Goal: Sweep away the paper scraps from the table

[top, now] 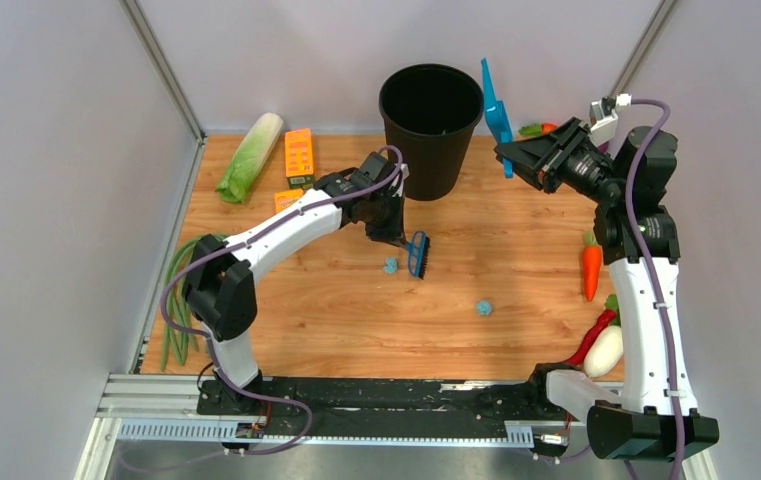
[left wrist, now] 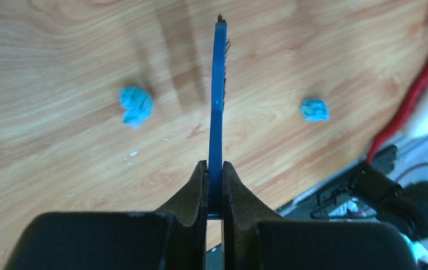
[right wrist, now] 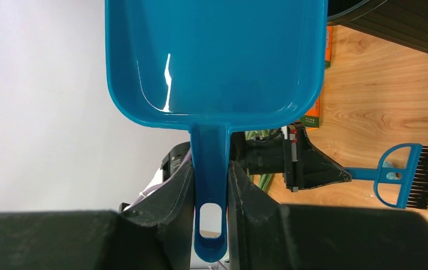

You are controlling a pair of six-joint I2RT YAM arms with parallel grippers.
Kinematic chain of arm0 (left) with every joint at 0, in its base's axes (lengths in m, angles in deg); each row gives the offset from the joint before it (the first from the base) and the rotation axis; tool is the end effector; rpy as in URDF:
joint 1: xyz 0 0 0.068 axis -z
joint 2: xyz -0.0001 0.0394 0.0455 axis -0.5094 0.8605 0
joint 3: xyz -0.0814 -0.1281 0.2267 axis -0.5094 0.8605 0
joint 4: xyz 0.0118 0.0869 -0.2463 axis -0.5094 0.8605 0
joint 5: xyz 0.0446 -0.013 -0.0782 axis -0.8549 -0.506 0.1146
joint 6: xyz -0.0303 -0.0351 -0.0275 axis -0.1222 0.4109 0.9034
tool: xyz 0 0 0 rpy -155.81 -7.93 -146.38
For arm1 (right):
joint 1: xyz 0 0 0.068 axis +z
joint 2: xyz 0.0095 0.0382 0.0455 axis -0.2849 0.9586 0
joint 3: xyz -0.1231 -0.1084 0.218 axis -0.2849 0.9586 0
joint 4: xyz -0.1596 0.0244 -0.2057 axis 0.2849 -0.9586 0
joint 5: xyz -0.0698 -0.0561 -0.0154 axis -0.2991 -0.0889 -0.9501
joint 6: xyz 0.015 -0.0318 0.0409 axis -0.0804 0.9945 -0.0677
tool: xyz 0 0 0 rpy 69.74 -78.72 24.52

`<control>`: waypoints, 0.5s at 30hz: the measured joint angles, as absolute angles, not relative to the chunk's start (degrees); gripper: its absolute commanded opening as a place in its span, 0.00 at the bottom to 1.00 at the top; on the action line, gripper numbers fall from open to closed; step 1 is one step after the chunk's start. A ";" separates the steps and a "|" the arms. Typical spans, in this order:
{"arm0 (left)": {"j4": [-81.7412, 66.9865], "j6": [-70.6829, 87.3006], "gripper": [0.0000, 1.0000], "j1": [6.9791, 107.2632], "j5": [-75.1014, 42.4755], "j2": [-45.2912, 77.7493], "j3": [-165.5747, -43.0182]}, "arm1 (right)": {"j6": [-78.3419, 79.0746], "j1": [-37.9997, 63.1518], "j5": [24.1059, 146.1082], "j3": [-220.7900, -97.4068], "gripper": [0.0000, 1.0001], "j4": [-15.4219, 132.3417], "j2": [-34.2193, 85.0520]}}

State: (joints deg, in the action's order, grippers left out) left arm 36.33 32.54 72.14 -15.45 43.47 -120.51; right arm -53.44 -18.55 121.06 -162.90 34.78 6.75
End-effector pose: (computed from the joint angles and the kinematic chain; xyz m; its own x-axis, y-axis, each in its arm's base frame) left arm 0.2893 -0.2635 0.2785 -0.9245 0.0470 -0.3782 0.2222 0.8728 -0.4346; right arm 0.2142 0.0171 0.4640 -0.6356 0.6536 -0.4109 -0.2132 0.3629 0.9071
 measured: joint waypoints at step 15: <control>34.28 29.04 0.00 86.78 1.12 53.90 -136.37 | -51.95 -18.55 120.97 -163.14 0.00 30.24 6.62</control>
State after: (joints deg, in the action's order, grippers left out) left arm 34.28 29.04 86.78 1.12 53.90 -136.37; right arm -51.95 -18.55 120.97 -163.14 30.24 6.62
